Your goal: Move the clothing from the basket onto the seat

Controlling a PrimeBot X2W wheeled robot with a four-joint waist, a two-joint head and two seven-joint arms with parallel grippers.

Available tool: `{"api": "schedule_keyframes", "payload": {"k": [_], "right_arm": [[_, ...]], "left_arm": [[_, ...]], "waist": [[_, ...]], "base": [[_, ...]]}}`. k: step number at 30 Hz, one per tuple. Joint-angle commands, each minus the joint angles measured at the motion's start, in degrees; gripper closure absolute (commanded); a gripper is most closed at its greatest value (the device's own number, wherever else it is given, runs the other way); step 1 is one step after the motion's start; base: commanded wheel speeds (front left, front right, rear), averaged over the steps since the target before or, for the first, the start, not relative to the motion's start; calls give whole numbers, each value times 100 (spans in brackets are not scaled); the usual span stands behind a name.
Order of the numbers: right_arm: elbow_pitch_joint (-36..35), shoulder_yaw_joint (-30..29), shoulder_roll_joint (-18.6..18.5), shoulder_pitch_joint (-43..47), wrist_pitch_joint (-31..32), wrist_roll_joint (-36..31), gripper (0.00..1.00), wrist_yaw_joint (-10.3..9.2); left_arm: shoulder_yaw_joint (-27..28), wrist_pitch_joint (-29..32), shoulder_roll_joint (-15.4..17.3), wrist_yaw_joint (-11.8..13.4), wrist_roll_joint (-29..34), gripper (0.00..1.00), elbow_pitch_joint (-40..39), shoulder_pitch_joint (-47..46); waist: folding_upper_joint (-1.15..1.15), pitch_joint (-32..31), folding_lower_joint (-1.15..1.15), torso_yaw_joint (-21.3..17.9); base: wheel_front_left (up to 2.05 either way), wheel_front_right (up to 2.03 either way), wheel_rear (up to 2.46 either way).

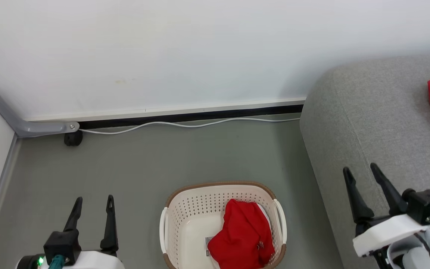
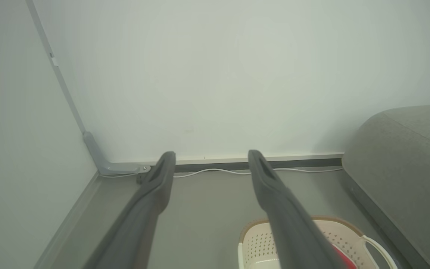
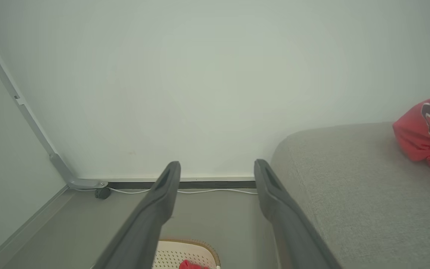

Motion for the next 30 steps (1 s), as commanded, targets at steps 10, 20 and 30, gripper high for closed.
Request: {"api": "schedule_keyframes", "payload": {"k": [10, 20, 30], "right_arm": [[-108, -38, 96, 210, -31, -239, 0, 7], [-41, -82, 156, 210, -31, -339, 0, 7], [-90, 16, 63, 99, -31, -238, 0, 7]], "left_arm": [[123, -28, -10, -62, 97, 0, -222, 215], [55, -28, -27, -57, 48, 0, -192, 208], [-302, -28, -29, 22, -143, 0, -104, 1]], "waist": [[0, -36, 0, -83], [0, -29, 0, -113], [0, 338, 0, -83]], "base": [[0, 0, 0], [0, 0, 0], [0, 0, 0]]}}
